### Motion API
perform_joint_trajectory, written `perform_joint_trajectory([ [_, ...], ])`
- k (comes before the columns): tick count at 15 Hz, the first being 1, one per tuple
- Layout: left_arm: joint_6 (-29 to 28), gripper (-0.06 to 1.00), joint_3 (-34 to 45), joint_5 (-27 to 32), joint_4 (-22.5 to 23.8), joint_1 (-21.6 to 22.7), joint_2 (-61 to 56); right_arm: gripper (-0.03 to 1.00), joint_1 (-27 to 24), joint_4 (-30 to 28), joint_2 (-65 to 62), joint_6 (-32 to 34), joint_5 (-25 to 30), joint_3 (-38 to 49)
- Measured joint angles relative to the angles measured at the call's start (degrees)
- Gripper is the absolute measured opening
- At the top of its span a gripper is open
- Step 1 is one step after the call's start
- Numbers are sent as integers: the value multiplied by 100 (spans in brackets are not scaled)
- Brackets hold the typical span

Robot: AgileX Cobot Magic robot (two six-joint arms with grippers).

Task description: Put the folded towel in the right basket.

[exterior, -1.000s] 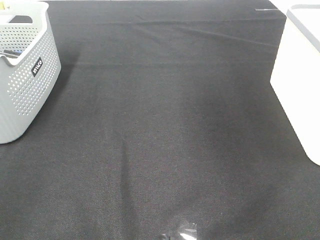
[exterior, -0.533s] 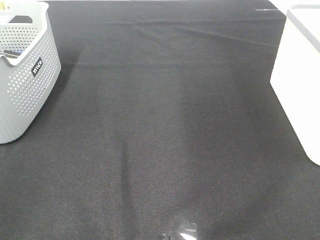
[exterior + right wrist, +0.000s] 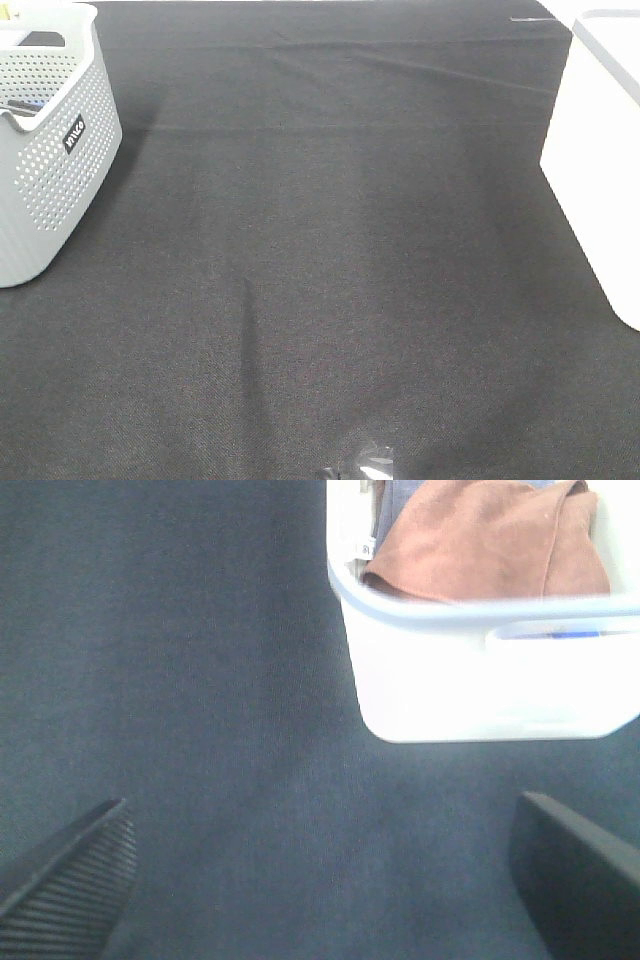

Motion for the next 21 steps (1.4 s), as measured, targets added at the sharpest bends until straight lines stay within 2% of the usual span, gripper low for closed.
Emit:
perform_joint_trajectory([
  [3, 0, 99, 0, 0, 0, 0, 0, 97, 0, 0, -1335, -149, -11, 911],
  [7, 0, 99, 0, 0, 0, 0, 0, 97, 0, 0, -2510, -155, 23, 1427],
  [9, 0, 99, 0, 0, 0, 0, 0, 97, 0, -23, -2550, -160, 304, 1593],
  [18, 0, 99, 0, 0, 0, 0, 0, 97, -34, -23, -2550, -189, 304, 1593],
  [21, 0, 99, 0, 0, 0, 0, 0, 97, -819, -23, -2550, -189, 309, 1593],
])
